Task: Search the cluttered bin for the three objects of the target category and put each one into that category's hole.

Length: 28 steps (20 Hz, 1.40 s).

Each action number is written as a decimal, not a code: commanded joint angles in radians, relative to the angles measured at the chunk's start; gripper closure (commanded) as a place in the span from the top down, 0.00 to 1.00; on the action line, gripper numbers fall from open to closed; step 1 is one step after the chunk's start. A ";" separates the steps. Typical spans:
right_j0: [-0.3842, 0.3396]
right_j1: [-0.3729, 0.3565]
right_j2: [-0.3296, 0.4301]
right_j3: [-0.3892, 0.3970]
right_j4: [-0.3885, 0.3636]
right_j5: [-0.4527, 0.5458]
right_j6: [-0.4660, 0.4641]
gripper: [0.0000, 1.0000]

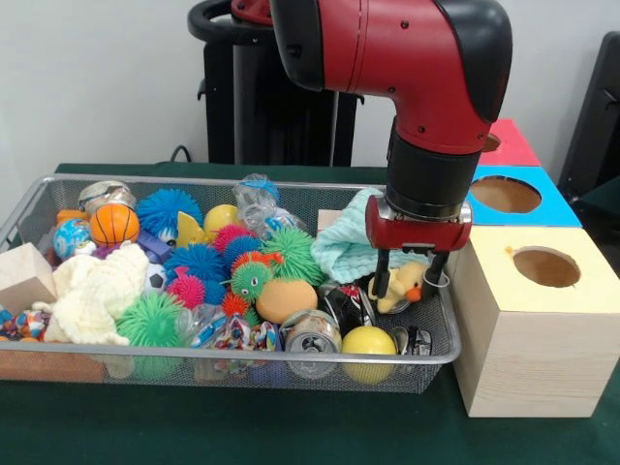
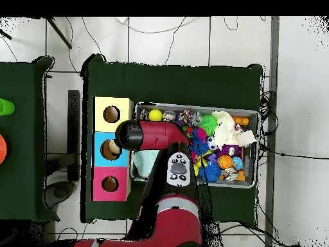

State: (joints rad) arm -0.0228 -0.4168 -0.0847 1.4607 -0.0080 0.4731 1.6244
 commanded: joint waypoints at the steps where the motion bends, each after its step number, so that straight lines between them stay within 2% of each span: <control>1: -0.015 0.024 0.045 0.097 -0.031 -0.040 0.127 1.00; 5: -0.008 0.027 0.036 0.088 -0.031 -0.016 0.125 1.00; 6: -0.009 0.028 0.037 0.084 -0.029 -0.015 0.126 0.00; 16: -0.022 0.021 0.052 0.106 -0.031 -0.064 0.128 0.00; 23: -0.020 0.020 0.048 0.106 -0.038 -0.060 0.119 0.00; 26: -0.032 0.016 0.060 0.111 -0.037 -0.096 0.123 0.00; 28: -0.034 0.006 0.061 0.102 -0.027 -0.065 0.117 0.00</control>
State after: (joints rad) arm -0.0234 -0.4170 -0.0848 1.4658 -0.0078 0.4544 1.6244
